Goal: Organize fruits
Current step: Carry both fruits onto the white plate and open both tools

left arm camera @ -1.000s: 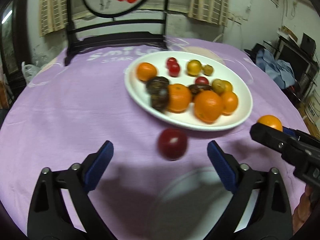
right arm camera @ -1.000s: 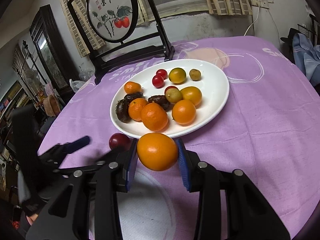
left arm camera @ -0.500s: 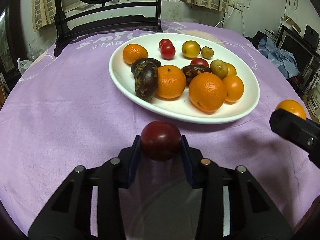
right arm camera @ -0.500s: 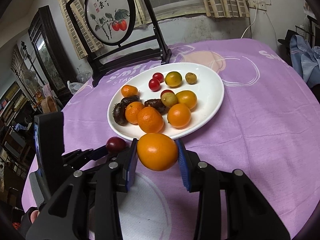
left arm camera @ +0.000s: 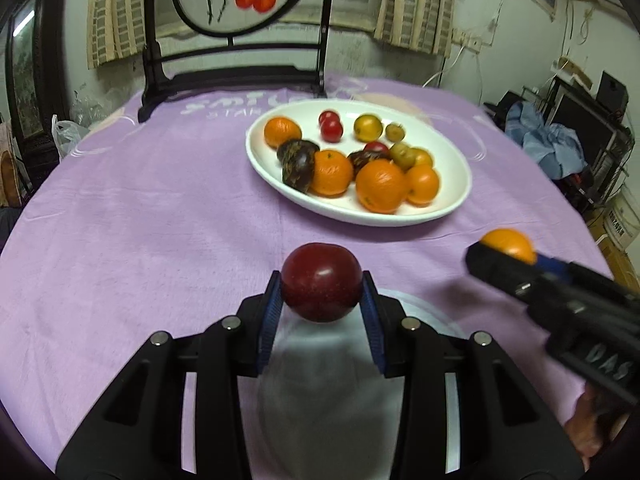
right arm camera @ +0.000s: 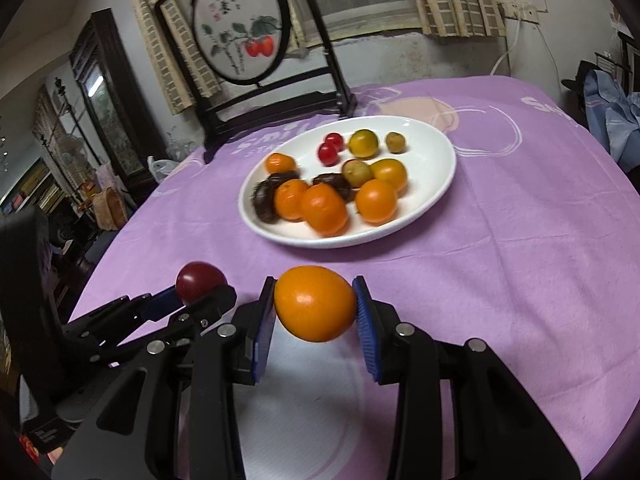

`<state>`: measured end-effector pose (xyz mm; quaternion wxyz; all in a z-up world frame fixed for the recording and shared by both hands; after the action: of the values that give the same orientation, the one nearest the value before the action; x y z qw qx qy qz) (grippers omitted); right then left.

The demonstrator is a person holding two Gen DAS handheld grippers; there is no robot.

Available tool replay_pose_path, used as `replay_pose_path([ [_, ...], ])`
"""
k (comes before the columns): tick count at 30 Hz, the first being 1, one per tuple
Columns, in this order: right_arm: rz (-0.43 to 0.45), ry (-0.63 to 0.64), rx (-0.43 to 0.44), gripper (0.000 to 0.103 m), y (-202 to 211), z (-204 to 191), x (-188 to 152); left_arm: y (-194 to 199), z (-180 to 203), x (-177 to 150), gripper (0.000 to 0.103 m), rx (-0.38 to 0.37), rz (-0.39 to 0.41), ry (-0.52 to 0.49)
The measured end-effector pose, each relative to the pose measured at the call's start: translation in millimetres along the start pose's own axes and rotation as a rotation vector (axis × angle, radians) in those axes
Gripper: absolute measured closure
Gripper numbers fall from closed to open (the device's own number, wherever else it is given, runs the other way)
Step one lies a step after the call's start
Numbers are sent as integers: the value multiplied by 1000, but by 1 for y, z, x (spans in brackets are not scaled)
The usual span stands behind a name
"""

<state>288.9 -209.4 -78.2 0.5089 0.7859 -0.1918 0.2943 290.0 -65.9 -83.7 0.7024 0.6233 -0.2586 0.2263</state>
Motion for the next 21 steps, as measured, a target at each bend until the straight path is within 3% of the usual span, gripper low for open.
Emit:
replay_pose_path([
  [6, 48, 43, 23, 65, 18, -16, 7, 33, 0, 9, 64, -13, 63, -36],
  [13, 95, 86, 9, 65, 13, -23, 60, 46, -7, 64, 64, -12, 117, -57],
  [16, 104, 89, -23, 65, -8, -15, 91, 28, -9, 97, 64, 5, 116, -64],
  [21, 58, 56, -57, 65, -57, 11, 120, -35, -13, 140, 64, 22, 45, -47],
])
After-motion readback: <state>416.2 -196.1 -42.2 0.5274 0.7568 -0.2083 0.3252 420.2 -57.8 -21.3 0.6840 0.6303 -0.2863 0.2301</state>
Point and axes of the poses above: each gripper's, at about its wrist camera, not at the fingertips, and y roughly against the way its jaws point, z to its right, x to its top, the point moved 5 cm from there along -y, roughly the way its jaws point, and after that the axes turned 5 degrees about -z, right-handed, at the moved point
